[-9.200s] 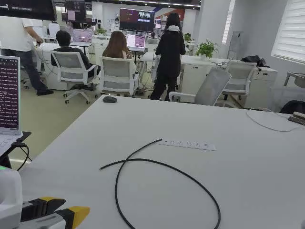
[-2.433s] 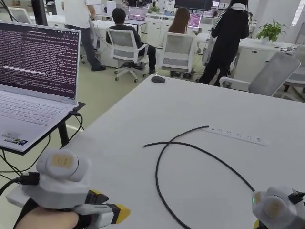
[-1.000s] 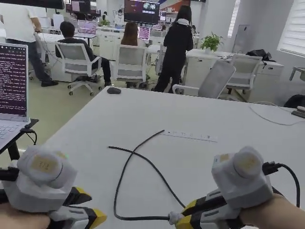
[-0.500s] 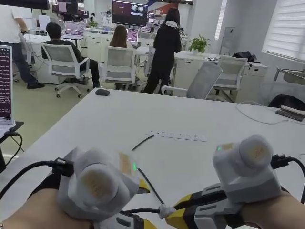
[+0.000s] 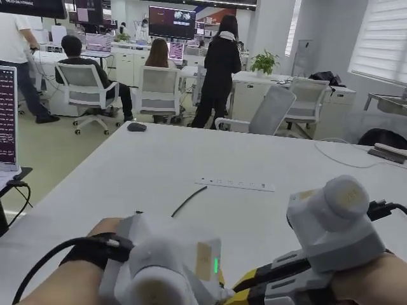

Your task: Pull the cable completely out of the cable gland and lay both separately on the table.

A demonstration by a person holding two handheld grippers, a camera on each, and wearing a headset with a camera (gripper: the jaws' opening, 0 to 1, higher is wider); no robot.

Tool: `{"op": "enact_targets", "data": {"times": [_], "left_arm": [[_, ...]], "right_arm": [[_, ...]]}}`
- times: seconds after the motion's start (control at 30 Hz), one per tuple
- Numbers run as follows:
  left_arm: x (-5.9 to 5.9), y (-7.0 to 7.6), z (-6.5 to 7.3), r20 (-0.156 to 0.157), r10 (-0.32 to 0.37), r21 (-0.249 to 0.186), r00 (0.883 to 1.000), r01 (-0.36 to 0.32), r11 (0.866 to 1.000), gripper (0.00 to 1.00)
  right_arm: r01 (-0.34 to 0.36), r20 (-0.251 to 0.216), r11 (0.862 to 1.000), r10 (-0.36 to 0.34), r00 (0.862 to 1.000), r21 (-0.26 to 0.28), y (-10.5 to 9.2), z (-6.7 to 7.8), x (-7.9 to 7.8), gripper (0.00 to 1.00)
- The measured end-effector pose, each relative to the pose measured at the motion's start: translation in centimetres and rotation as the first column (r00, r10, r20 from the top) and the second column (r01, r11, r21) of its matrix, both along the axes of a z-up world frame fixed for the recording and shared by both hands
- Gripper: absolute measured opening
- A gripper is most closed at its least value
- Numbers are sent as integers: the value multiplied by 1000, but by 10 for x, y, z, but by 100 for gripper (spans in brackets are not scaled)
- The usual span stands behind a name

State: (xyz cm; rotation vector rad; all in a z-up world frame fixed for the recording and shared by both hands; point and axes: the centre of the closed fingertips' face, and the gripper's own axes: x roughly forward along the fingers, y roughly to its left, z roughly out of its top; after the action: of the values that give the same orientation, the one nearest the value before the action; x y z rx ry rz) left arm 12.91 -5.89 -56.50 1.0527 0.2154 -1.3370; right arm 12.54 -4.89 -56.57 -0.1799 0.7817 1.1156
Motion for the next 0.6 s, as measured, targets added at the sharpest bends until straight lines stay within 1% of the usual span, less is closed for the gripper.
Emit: {"op": "enact_targets", "data": {"times": [0.03, 0.1, 0.13, 0.17, 0.2, 0.23, 0.27, 0.3, 0.33, 0.37, 0.4, 0.43, 0.5, 0.53, 0.6], "left_arm": [[-1, 0, -2, -9, 1, 2, 1000, -1, 1000, 18], [0, 0, -3, -7, 7, 7, 1000, -7, 1000, 18], [1, 0, -1, 10, 18, 4, 1000, -18, 1000, 18], [1, 0, 0, 22, 13, 1, 1000, -13, 1000, 18], [2, 0, 1, 14, 15, -7, 1000, -15, 1000, 17], [1, 1, 1, -30, 32, -27, 999, -33, 999, 17], [2, 2, 3, -44, 45, -43, 998, -47, 998, 17], [4, 2, 6, -49, 54, -69, 997, -58, 996, 17], [4, 3, 8, -83, 72, -93, 994, -80, 992, 17], [4, 3, 11, -102, 79, -118, 992, -91, 989, 17], [6, 4, 16, -128, 89, -156, 988, -109, 982, 17], [7, 5, 19, -151, 98, -182, 984, -125, 975, 17], [8, 7, 26, -179, 108, -219, 978, -147, 965, 17], [8, 8, 31, -199, 105, -241, 974, -152, 958, 17], [7, 11, 39, -224, 86, -267, 971, -146, 953, 17]], "right_arm": [[-2, -10, 1000, 2, 1000, 2, 1, -1, -1, 13], [-7, -8, 1000, 7, 1000, -4, 1, -2, -1, 14], [-6, 2, 1000, 6, 1000, 2, 1, -1, 1, 14], [-24, 24, 1000, 23, 999, 4, 1, 1, 2, 14], [-60, 49, 998, 60, 997, 3, 1, 2, 0, 14], [-76, 49, 997, 77, 996, -10, -1, 1, -2, 14], [-79, 57, 997, 80, 995, -6, -1, 3, -3, 15], [-93, 74, 996, 92, 993, 5, 0, 6, -4, 18], [-87, 70, 996, 85, 994, 22, 0, 10, -4, 21], [-74, 70, 996, 71, 995, 41, 0, 12, -3, 21], [-57, 71, 996, 53, 996, 61, 0, 15, 0, 21], [-47, 78, 995, 40, 996, 86, -1, 19, 3, 20], [-18, 71, 993, 10, 997, 115, -4, 24, 7, 21], [-15, 72, 992, 6, 997, 123, -5, 27, 8, 20], [-23, 69, 987, 12, 998, 158, -5, 33, 8, 19]]}}
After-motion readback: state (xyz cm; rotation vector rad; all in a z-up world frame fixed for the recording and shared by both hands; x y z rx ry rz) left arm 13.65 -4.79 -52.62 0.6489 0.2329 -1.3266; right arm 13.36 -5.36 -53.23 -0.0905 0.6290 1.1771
